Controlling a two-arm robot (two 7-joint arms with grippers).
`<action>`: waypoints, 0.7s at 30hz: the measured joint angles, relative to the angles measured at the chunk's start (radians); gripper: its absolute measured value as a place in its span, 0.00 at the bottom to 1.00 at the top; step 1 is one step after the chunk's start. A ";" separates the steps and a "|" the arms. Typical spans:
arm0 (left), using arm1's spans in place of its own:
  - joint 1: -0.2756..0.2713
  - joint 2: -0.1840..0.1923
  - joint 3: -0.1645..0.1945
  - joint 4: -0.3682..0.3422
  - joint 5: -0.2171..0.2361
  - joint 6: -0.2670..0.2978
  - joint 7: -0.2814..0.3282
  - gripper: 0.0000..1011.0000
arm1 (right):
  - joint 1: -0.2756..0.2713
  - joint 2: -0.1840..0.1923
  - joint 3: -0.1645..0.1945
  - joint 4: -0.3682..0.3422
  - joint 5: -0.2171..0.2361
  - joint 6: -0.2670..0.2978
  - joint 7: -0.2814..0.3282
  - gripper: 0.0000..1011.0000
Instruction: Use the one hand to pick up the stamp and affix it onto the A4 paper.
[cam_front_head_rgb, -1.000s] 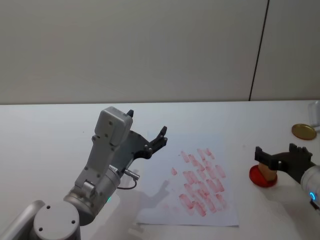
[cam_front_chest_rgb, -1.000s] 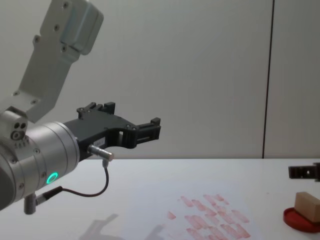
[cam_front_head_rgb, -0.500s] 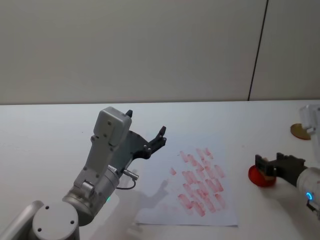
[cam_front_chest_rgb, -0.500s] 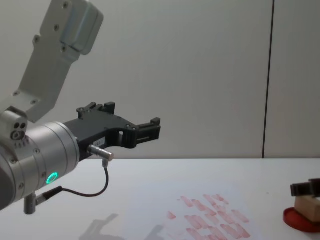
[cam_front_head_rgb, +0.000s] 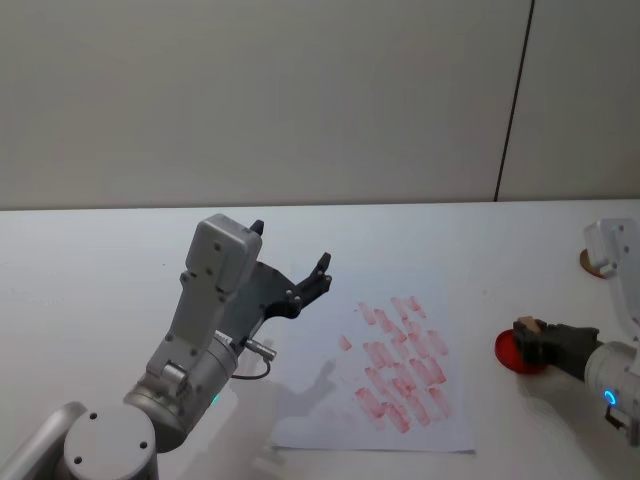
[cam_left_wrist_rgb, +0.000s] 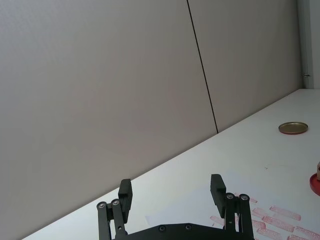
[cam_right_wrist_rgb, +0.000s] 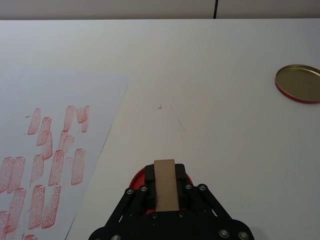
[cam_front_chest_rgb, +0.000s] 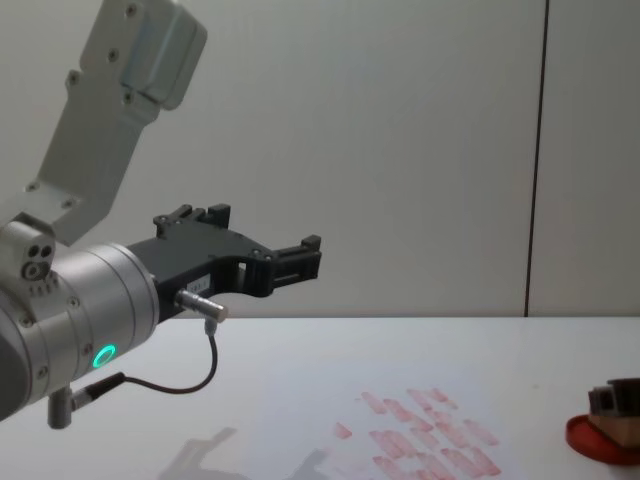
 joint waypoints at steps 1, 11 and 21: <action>0.000 0.000 0.000 0.000 0.000 0.000 0.000 0.98 | 0.001 -0.001 0.000 0.002 -0.001 0.001 0.000 0.21; 0.000 0.000 0.000 0.000 0.000 0.000 0.000 0.98 | 0.009 -0.005 0.000 0.017 -0.013 0.022 -0.011 0.21; 0.000 0.000 0.000 0.000 0.000 0.000 0.000 0.98 | 0.016 -0.009 0.000 0.033 -0.023 0.035 -0.009 0.21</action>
